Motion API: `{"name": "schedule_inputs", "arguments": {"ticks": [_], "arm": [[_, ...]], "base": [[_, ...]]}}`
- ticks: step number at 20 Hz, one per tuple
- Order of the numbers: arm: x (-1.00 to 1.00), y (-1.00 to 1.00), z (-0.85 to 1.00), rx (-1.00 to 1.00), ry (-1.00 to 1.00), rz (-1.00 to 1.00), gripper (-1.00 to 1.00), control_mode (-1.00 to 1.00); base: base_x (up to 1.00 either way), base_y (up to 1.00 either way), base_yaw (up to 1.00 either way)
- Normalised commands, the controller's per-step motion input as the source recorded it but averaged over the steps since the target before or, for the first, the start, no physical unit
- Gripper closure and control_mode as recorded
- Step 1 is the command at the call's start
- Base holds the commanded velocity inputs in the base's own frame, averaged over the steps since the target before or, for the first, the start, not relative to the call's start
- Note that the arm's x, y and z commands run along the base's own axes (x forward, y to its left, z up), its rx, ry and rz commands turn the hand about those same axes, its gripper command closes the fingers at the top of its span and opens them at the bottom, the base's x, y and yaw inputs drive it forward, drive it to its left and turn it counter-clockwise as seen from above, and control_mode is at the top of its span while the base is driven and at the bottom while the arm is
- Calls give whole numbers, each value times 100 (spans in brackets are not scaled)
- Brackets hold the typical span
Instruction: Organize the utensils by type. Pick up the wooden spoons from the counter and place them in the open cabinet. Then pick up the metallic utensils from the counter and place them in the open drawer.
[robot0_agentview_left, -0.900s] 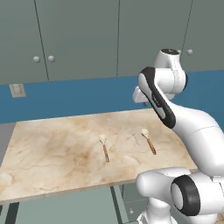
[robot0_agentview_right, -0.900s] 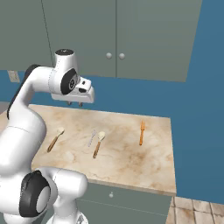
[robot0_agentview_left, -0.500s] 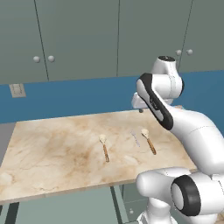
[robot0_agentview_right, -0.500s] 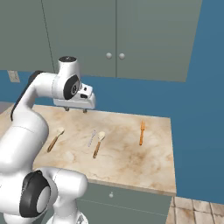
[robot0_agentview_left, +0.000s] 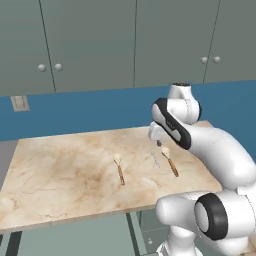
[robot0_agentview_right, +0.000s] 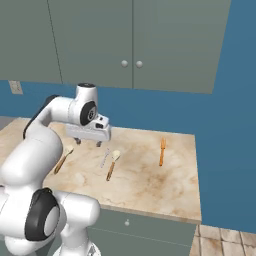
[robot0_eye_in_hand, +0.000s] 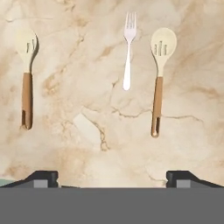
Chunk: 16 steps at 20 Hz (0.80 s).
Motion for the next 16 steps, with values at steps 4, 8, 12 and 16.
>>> {"name": "schedule_inputs", "arguments": {"ticks": [4,8,12,16], "arm": [[1,0,-66,-3,4,0,-100,-100],[0,0,-52,-13,0,0,-100,-100],[3,0,-40,-6,2,0,-100,-100],[14,0,-16,1,0,0,-100,-100]], "base": [[0,0,0],[0,0,0],[0,0,0],[0,0,0]]}}
